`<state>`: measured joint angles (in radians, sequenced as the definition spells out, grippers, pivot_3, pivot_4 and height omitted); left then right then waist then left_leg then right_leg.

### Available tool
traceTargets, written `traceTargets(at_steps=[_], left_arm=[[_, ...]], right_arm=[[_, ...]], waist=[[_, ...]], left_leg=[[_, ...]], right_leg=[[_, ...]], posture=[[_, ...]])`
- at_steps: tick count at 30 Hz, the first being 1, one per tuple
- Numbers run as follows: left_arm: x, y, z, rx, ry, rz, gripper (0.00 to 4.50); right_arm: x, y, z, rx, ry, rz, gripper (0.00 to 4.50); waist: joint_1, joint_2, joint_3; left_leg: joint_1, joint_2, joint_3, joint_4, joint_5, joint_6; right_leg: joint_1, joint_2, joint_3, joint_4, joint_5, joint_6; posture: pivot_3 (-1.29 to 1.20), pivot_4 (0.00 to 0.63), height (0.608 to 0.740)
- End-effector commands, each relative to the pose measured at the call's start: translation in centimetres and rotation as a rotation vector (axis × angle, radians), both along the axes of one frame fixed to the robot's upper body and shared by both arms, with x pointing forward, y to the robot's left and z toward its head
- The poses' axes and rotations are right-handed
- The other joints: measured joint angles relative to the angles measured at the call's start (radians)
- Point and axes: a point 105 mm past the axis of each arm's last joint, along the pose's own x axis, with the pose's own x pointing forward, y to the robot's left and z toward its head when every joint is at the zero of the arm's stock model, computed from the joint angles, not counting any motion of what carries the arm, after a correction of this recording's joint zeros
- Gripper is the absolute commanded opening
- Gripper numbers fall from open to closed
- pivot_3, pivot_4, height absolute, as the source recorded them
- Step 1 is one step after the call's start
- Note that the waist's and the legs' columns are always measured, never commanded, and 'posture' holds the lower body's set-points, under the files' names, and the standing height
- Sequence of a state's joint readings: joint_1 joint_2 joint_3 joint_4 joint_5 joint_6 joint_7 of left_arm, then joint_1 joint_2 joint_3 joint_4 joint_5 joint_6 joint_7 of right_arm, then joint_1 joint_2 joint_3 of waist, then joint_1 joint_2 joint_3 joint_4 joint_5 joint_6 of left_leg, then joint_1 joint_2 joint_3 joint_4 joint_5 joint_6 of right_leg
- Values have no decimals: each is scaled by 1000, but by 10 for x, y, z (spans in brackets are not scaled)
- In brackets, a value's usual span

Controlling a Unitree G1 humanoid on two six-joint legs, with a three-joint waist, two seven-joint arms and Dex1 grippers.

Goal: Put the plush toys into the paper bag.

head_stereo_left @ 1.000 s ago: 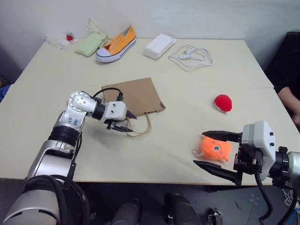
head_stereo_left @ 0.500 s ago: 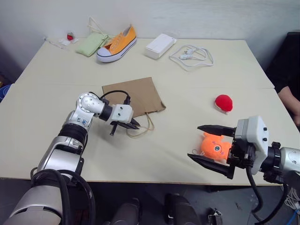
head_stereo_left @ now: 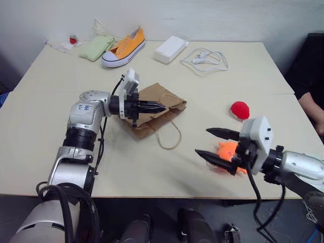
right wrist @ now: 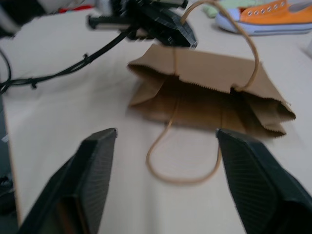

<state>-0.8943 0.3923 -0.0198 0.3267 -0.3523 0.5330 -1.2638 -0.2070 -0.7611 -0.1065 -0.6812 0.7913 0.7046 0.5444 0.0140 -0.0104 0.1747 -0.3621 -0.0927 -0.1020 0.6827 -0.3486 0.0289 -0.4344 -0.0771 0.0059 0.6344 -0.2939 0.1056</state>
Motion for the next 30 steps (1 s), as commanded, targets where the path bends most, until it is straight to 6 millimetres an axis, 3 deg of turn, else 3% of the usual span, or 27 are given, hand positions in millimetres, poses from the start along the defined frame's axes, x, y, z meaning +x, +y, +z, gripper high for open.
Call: traceTargets(at_steps=[1,7,13,17,24,30], left_arm=[[-9,-12,18,-71,-45,25,0],[-23,-13,30,-132,-68,42,0],[-31,-9,38,-148,-74,27,0],[-39,-8,41,-141,-90,10,0],[-34,-3,43,-143,-125,42,0],[-25,4,56,-170,-154,81,0]], right_arm=[[17,13,-1,29,-16,-5,2170],[41,38,-16,43,19,23,26],[50,44,-27,27,28,27,26],[68,56,-36,-23,51,43,26],[94,82,-65,-187,77,61,26],[91,87,-82,-374,80,179,26]], waist=[[4,0,0],[6,0,0],[7,0,0],[-2,0,0],[-20,0,0],[-20,1,0]], left_leg=[[-1,0,0,0,0,-1],[-9,-1,1,3,1,-2],[-9,-1,1,3,1,-2],[-9,-1,1,3,1,-2],[-8,-1,1,2,2,-3],[-8,-1,1,2,2,-3]], right_leg=[[-1,0,0,0,0,0],[-11,0,0,5,0,-1],[-11,0,0,5,0,-1],[-11,0,0,5,0,-1],[-11,0,0,7,0,-1],[-12,0,-1,7,0,-1]], posture=[[0,150,740],[0,150,740],[0,150,740],[0,150,740],[0,150,740],[0,150,740]])
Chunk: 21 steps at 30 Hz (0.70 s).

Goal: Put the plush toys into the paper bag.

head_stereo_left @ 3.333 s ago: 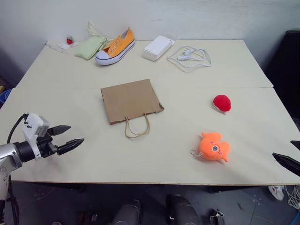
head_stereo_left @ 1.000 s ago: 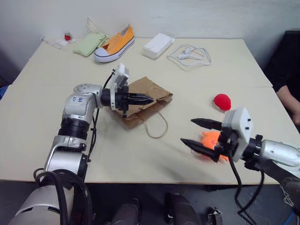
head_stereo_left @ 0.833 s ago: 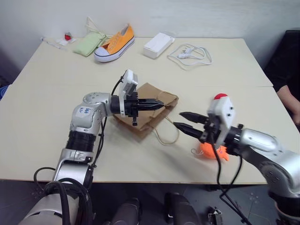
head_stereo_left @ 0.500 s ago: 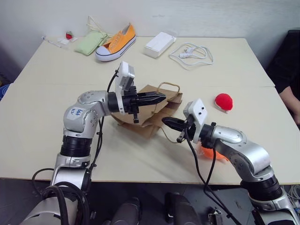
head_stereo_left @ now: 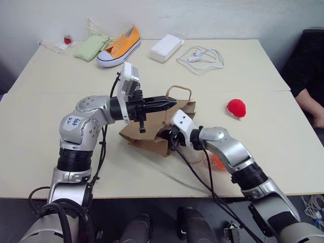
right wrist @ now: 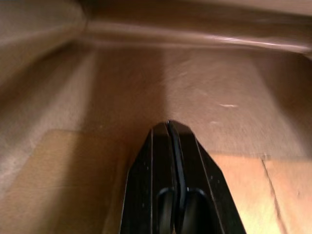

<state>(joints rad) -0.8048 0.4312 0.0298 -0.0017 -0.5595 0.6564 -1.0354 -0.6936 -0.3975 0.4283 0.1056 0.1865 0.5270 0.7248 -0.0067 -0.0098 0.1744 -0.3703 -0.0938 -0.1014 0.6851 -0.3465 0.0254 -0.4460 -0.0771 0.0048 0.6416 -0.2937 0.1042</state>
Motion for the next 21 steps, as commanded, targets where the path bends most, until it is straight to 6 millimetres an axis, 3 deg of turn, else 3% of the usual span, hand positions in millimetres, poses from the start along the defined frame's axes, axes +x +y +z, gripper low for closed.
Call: traceTargets(at_steps=[1,6,10,15,21], left_arm=[[1,5,23,-38,-74,15,0],[0,3,29,-13,-113,-5,0],[-14,-6,23,12,-107,-82,0],[-27,-11,23,23,-124,-129,0],[-30,-2,31,2,-107,-107,0]], right_arm=[[-7,4,0,-77,-2,113,26],[-13,8,-2,-149,64,235,26],[-10,13,-1,-145,122,281,26],[-20,31,23,95,292,347,26],[-18,41,31,252,423,287,26]], waist=[[1,0,0],[0,0,0],[-9,0,0],[-23,0,0],[-25,1,0]], left_leg=[[0,0,0,0,0,0],[0,0,0,1,0,0],[0,0,0,0,0,0],[0,0,0,0,0,0],[0,0,-1,0,0,-1]], right_leg=[[0,0,0,0,0,0],[0,0,0,0,0,0],[0,0,0,0,0,0],[0,0,0,0,0,0],[-1,0,0,2,0,0]], posture=[[0,150,740],[0,150,740],[0,150,740],[0,150,740],[0,150,740]])
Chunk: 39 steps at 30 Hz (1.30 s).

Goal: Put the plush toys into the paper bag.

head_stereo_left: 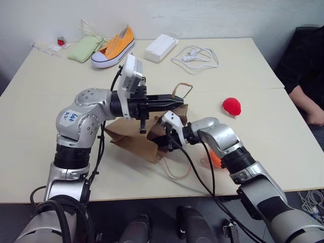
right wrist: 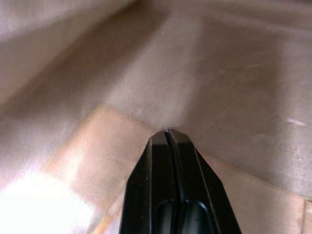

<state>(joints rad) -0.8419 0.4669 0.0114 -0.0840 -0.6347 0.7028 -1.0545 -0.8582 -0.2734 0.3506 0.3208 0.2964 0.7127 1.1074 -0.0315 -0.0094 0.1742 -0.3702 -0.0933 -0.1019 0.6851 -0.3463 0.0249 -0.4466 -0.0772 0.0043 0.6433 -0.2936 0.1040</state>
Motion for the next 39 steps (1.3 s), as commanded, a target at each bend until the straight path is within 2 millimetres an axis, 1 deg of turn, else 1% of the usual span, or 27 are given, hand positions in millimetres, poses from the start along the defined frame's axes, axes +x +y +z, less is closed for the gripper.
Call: traceTargets(at_steps=[1,4,8,10,16,18,20,23,25,27,29,31,33,35,37,39], left_arm=[[-10,7,11,-11,-50,-2,0],[-8,9,7,-12,-33,13,0],[-10,7,7,-18,-25,8,0],[-11,6,9,-24,-24,3,0],[-5,6,21,-63,-34,17,0],[3,11,32,-88,-41,50,0],[8,18,39,-93,-57,68,0],[12,24,46,-101,-69,85,0],[14,27,50,-122,-67,94,0],[13,26,49,-131,-59,97,0],[10,23,39,-98,-60,85,0],[8,20,29,-70,-59,80,0],[9,20,23,-64,-49,86,0],[10,20,20,-66,-34,87,0],[10,19,16,-61,-21,81,0],[10,19,13,-51,-15,77,0]], right_arm=[[-1,13,17,120,85,-22,26],[3,16,9,117,120,-71,26],[14,17,8,156,199,-168,26],[19,17,5,139,215,-205,26],[36,12,-28,-94,75,-301,26],[43,5,-40,-194,-11,-325,26],[46,-1,-46,-251,-64,-338,26],[47,-6,-48,-281,-109,-336,26],[49,-8,-45,-284,-136,-347,26],[50,-9,-40,-264,-148,-356,26],[50,-10,-33,-233,-163,-364,26],[49,-10,-22,-188,-214,-350,26],[41,-9,-6,-119,-279,-314,26],[33,-9,13,-52,-399,-272,26],[21,-17,36,21,-473,-265,26],[10,-25,52,70,-494,-274,26]], waist=[[-1,0,0],[-1,1,0],[2,1,0],[1,1,0],[-4,1,0],[-4,1,-1],[-3,2,-1],[-3,4,-3],[-2,6,-4],[1,6,-4],[3,6,-4],[4,6,-4],[4,6,-4],[3,6,-4],[1,6,-4],[0,6,-4]], left_leg=[[0,0,0,0,0,0],[0,0,0,0,0,0],[0,0,0,0,0,0],[0,-1,0,0,0,0],[1,0,0,0,0,0],[1,-1,1,1,0,0],[2,-1,1,1,0,-1],[3,-1,1,2,0,-1],[3,-1,0,2,1,-1],[2,-1,0,2,1,-1],[2,-1,0,3,1,-1],[2,-2,0,3,1,-1],[2,-2,-1,3,0,-1],[1,-2,-1,2,0,-1],[0,-2,0,1,0,-1],[-1,-1,0,0,0,-1]], right_leg=[[0,0,0,0,0,0],[0,0,0,1,0,0],[0,0,0,1,0,0],[0,-1,0,1,0,0],[0,0,0,2,0,0],[0,0,0,2,0,0],[1,-1,0,2,0,0],[1,0,0,3,0,-1],[1,-1,0,3,0,-1],[2,-1,0,3,0,-1],[2,-1,0,3,0,-1],[2,-1,0,3,0,-1],[2,-1,0,3,0,-1],[1,-1,0,3,0,-1],[0,-1,0,2,0,-1],[-2,0,0,2,0,-1]], posture=[[0,150,740],[0,150,740],[0,150,740],[0,150,740],[0,150,740],[0,150,740],[0,150,740],[0,150,740],[0,150,740],[0,150,740],[0,150,740],[0,150,740],[0,150,740],[0,150,740],[0,150,740],[0,150,740]])
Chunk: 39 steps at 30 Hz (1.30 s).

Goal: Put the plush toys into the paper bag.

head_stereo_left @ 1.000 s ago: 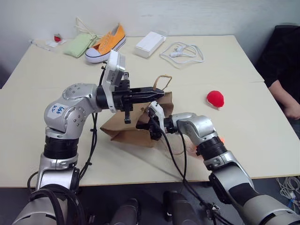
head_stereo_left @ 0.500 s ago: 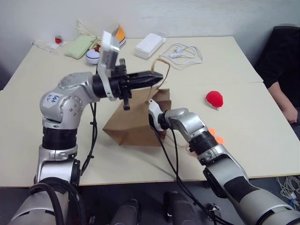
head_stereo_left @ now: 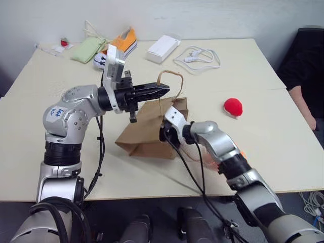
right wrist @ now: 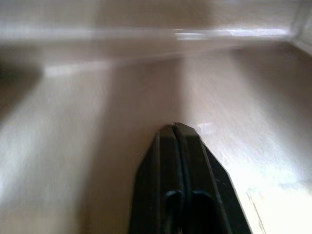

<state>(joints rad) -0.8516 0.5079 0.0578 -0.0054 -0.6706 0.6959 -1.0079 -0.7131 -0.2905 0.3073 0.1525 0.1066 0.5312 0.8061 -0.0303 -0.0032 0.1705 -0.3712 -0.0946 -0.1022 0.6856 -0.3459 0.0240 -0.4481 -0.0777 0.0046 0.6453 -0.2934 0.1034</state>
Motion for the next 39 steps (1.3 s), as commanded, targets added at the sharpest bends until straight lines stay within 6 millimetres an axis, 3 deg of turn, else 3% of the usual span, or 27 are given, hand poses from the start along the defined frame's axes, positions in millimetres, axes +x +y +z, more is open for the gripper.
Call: traceTargets(at_steps=[1,3,5,7,9,12,14,19,21,22,26,29,32,35,39], left_arm=[[-6,-2,5,11,-55,-25,0],[-5,-2,2,21,-47,-25,0],[-4,-1,-1,24,-37,-27,0],[-4,0,-2,25,-31,-30,0],[-5,0,-3,26,-24,-36,0],[-5,-3,-8,37,-16,-55,0],[-4,-4,-8,39,-16,-58,0],[-2,-5,-8,51,-19,-65,0],[-1,-5,-7,58,-23,-67,0],[-1,-5,-7,61,-26,-68,0],[0,-5,-4,72,-37,-70,0],[0,-4,-4,82,-44,-69,0],[1,-3,-4,82,-48,-62,0],[0,-3,-5,81,-48,-59,0],[0,-3,-6,82,-48,-55,0]], right_arm=[[-21,-7,60,145,-144,44,26],[-36,-27,71,219,-142,22,26],[-42,-76,75,297,-130,-184,26],[-56,-119,79,314,-149,-360,374],[-78,-144,81,302,-152,-436,886],[-105,-184,64,249,-118,-645,1445],[-116,-187,54,241,-76,-681,2036],[-130,-172,30,228,12,-678,3803],[-131,-171,18,203,39,-701,4404],[-131,-169,10,181,55,-700,4489],[-128,-172,-18,38,55,-734,4489],[-126,-174,-29,-12,42,-734,4489],[-124,-174,-31,22,32,-733,3865],[-127,-176,-31,19,19,-715,2844],[-126,-182,-14,56,-31,-694,1556]], waist=[[-3,0,0],[1,0,0],[9,0,0],[26,0,0],[36,0,0],[43,1,0],[50,0,0],[47,0,0],[51,0,0],[52,0,0],[53,0,0],[53,0,0],[53,0,0],[53,0,0],[54,0,0]], left_leg=[[0,0,0,0,0,0],[1,0,0,-1,0,0],[1,1,-1,-2,0,0],[1,0,-3,-2,0,0],[-1,-2,-2,-2,0,1],[2,-1,1,-2,0,1],[2,2,0,-3,-1,0],[4,1,2,-2,0,0],[4,1,2,-2,0,0],[4,0,2,-2,0,0],[4,0,2,-2,0,0],[4,0,2,-2,0,0],[4,0,2,-2,0,0],[4,0,2,-2,0,0],[4,0,2,-2,0,0]], right_leg=[[0,0,0,0,0,0],[-1,0,1,0,0,0],[0,1,0,-1,0,0],[1,0,0,-2,0,0],[1,-1,1,-4,0,0],[1,0,3,-4,0,0],[2,2,2,-2,0,-1],[2,1,4,-3,0,-1],[2,1,4,-3,0,-1],[2,1,4,-3,0,-1],[2,1,4,-3,0,-1],[2,1,4,-4,0,-1],[2,1,4,-4,0,-1],[2,1,4,-4,0,-1],[2,1,3,-4,0,-1]], posture=[[0,150,740],[0,150,740],[0,150,740],[0,150,740],[0,150,740],[0,150,740],[0,150,740],[0,150,740],[0,150,740],[0,150,740],[0,150,740],[0,150,740],[0,150,740],[0,150,740],[0,150,740]])
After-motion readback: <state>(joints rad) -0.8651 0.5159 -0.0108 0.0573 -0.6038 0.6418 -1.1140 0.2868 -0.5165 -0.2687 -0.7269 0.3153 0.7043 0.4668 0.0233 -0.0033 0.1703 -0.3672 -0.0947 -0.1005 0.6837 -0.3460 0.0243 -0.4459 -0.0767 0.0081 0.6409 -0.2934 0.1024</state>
